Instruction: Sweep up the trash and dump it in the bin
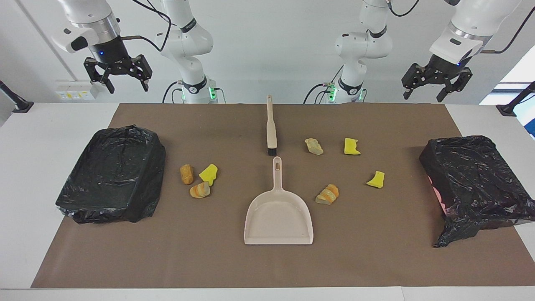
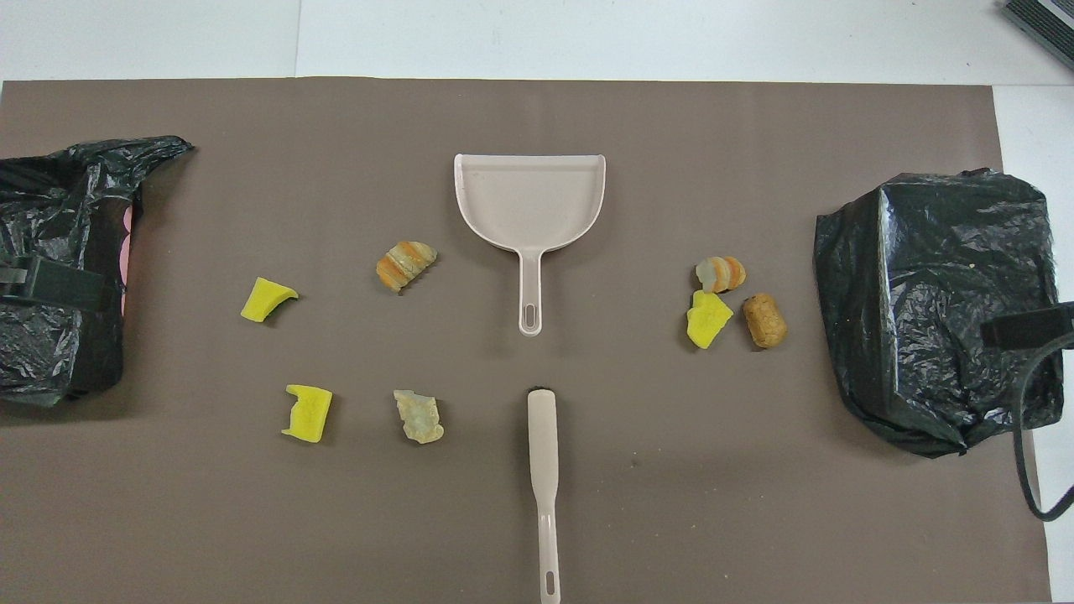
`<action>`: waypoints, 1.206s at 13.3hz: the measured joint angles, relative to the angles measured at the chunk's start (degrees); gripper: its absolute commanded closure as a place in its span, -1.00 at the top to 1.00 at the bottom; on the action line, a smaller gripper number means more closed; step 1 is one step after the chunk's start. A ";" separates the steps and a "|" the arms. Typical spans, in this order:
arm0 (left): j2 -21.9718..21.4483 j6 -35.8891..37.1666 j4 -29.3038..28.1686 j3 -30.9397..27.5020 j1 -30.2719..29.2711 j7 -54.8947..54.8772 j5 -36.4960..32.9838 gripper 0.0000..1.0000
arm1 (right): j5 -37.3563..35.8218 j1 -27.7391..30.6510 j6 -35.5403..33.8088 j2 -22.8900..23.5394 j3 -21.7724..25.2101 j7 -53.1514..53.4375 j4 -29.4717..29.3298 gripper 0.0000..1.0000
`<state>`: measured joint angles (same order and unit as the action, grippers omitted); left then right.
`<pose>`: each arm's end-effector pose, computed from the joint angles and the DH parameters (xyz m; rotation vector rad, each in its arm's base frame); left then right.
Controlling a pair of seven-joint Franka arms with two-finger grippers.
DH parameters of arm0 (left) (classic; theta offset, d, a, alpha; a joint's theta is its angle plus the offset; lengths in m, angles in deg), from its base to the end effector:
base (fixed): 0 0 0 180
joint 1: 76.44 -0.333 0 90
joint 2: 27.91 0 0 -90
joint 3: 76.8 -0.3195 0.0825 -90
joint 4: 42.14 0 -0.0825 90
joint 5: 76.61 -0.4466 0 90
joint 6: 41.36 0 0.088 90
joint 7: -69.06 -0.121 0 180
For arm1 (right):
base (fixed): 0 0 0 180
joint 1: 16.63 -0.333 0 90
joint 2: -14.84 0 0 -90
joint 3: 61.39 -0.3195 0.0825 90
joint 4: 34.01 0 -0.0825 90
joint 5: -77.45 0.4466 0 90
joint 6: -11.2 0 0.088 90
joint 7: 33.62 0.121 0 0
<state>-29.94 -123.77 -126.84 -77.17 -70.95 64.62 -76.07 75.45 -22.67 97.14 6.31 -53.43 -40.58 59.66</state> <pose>0.5885 -0.0539 0.6726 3.1210 -0.2629 -0.0072 0.5617 -0.0291 0.6606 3.1234 0.1354 0.0178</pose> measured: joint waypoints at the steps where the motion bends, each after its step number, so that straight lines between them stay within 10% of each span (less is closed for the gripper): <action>1: 0.00 0.00 -0.02 -0.02 0.00 0.00 0.00 1.00 | 0.00 0.01 0.00 0.00 0.01 0.00 0.00 1.00; 16: -0.59 0.02 -1.55 1.84 0.65 1.22 0.06 1.00 | 0.00 1.17 2.30 1.77 -0.11 0.76 0.96 1.00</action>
<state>-30.53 -123.75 -128.39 -75.33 -70.30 65.84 -76.01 75.44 -21.50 99.44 8.08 -53.54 -39.82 60.62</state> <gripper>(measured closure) 0.000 0.000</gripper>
